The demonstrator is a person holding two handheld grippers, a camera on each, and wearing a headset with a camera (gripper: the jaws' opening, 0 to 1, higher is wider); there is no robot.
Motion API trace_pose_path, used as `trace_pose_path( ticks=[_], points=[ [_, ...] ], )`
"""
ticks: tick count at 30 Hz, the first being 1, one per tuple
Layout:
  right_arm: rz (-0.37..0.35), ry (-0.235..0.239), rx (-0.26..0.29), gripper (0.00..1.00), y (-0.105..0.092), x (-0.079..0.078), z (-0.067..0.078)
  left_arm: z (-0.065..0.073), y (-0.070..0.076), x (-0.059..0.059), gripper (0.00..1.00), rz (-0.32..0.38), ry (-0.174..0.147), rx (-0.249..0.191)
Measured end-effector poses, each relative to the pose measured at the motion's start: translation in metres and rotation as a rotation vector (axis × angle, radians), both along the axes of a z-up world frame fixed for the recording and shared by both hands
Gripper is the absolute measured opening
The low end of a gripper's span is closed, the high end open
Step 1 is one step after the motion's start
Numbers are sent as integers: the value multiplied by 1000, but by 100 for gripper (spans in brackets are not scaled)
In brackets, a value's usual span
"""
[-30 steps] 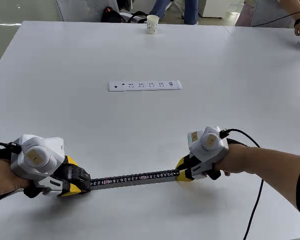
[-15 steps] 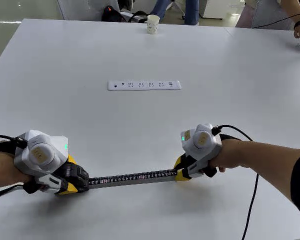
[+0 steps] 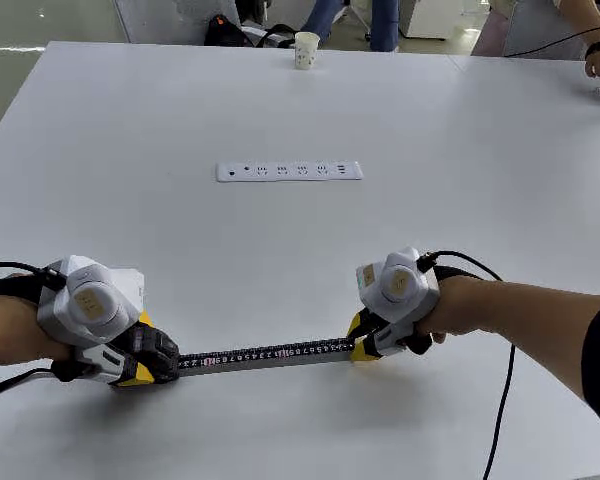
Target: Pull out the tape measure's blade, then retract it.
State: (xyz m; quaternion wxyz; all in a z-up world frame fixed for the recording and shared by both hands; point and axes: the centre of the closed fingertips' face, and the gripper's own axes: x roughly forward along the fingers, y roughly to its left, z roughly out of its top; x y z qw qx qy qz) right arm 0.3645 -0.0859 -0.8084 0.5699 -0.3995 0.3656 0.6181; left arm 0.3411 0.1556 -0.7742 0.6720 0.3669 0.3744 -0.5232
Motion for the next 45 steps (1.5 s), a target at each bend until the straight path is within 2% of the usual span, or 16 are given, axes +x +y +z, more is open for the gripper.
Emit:
trace_pose_path(
  ticks=[7,10,15,21,25,28,32,36,41,43,45],
  points=[
    [38,2,-36,14,-6,-1,1,3,6,-2,34,2,2,23],
    [44,3,-39,16,-8,-1,3,6,7,0,37,13,5,17],
    [73,-2,-56,20,-12,-2,6,5,6,-9,45,14,50,14],
    [73,1,-48,27,-9,-4,12,5,5,-14,53,20,81,8],
    [80,-2,-50,30,-9,-6,13,8,2,-17,61,35,101,-12],
    [150,-27,-112,33,-17,-9,10,7,3,-19,64,36,120,-6],
    [127,-10,-101,39,-14,-11,12,6,3,-25,69,27,136,1],
    [105,2,-93,45,-12,-12,15,4,5,-25,75,31,139,5],
    [57,32,-82,51,-14,-14,16,7,4,-26,79,48,151,-5],
    [27,45,-72,56,-13,-14,18,8,1,-26,85,64,162,-32],
    [-10,58,-65,60,-12,-14,17,9,-2,-27,93,114,193,-63]
  ],
)
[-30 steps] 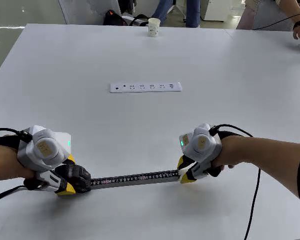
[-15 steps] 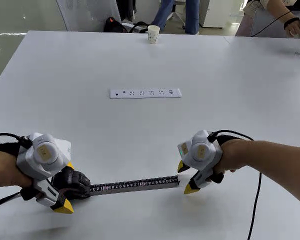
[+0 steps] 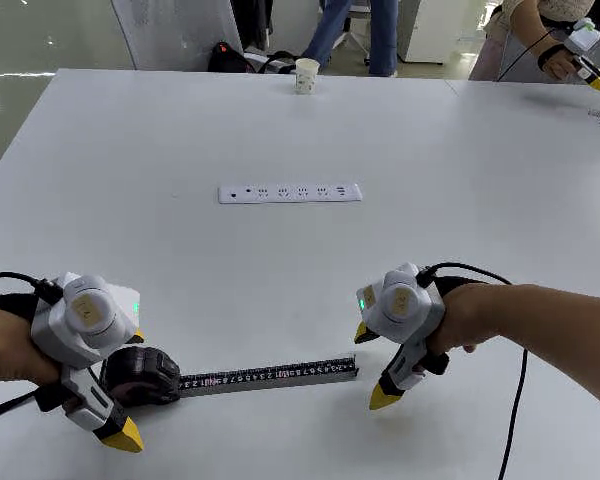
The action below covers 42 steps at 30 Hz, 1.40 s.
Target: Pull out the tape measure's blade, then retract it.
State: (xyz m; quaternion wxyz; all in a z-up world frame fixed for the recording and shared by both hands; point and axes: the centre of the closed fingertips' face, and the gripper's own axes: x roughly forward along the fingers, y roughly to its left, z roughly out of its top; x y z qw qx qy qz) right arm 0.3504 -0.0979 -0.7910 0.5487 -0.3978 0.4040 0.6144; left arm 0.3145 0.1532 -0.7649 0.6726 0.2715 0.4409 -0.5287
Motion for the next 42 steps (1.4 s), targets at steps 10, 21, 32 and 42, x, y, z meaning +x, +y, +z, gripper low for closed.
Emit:
trace_pose_path(
  ticks=[10,21,32,42],
  points=[
    [-192,11,36,91,-2,8,-3,5,-4,3,99,135,35,-73],
    [-380,29,165,99,-13,18,11,11,7,15,99,322,-27,-166],
    [-548,-69,343,99,-32,21,32,22,32,22,99,517,-147,-281],
    [-619,-109,403,99,-55,-4,36,21,46,3,99,614,-192,-331]
  ],
)
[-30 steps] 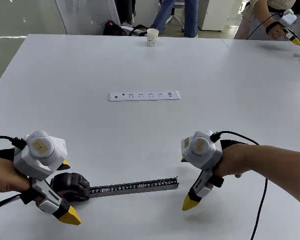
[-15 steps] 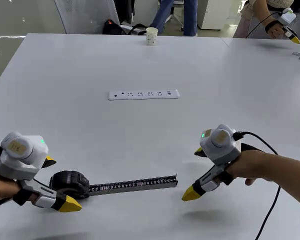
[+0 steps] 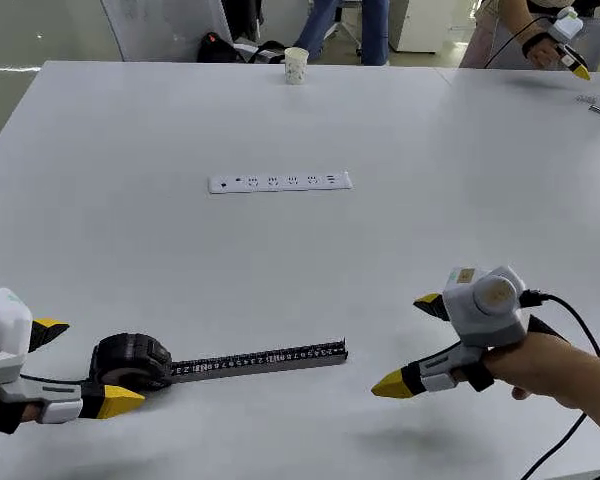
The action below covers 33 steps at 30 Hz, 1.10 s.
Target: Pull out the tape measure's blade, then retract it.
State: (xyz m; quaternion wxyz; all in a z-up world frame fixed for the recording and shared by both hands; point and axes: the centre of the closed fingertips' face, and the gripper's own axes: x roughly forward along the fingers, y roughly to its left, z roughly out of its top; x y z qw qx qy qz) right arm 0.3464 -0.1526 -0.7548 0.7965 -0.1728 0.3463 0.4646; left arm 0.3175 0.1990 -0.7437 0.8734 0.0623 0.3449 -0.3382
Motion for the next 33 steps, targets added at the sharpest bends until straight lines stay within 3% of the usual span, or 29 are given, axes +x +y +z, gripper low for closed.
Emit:
trace_pose_path(
  ticks=[3,8,10,12,17,20,21,23,33],
  points=[
    [-23,-8,21,99,-5,-5,2,3,2,-4,99,30,-12,-23],
    [-53,-5,50,99,-12,-16,7,1,9,-14,99,54,-61,3],
    [-55,-22,50,99,-15,-20,9,-4,12,-22,99,63,-40,24],
    [-58,-30,45,99,-19,-23,9,-3,11,-28,99,70,-33,0],
    [-81,-62,38,99,-35,-31,12,-2,10,-42,99,69,-61,7],
    [-87,-80,87,99,-39,-37,15,-2,12,-48,99,88,-66,2],
    [-91,-77,79,99,-42,-40,13,-4,12,-49,99,92,-66,5],
    [-103,-67,67,99,-48,-45,9,-1,19,-48,99,95,-123,49],
    [-159,-61,75,99,-61,-56,8,5,20,-61,99,122,-104,2]
  ],
)
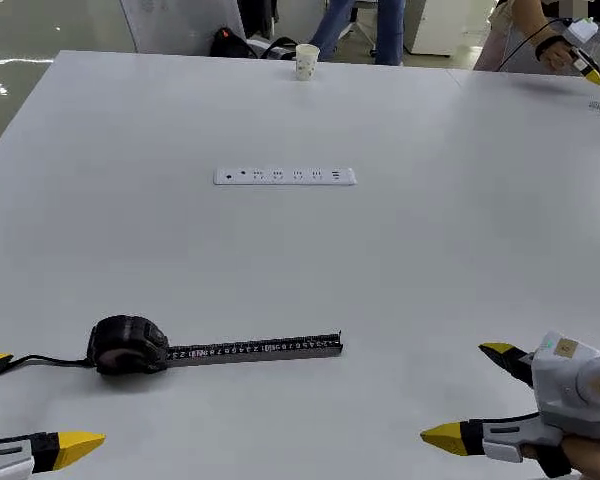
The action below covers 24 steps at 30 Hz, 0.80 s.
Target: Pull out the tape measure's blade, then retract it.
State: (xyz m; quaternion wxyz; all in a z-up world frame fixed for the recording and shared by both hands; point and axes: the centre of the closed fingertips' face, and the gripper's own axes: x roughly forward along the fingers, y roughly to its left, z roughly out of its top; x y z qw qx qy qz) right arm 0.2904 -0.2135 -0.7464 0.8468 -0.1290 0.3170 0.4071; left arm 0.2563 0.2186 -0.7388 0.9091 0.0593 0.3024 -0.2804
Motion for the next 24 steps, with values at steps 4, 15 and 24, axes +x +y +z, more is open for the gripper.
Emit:
trace_pose_path(
  ticks=[4,15,24],
  points=[
    [-3,-8,-6,99,-3,-1,-1,0,0,-2,99,-14,-2,15],
    [-2,-4,-31,99,-11,-1,-2,-5,5,1,99,12,27,14],
    [10,3,-30,99,-10,-4,-2,-6,6,-2,99,7,38,20]
  ],
)
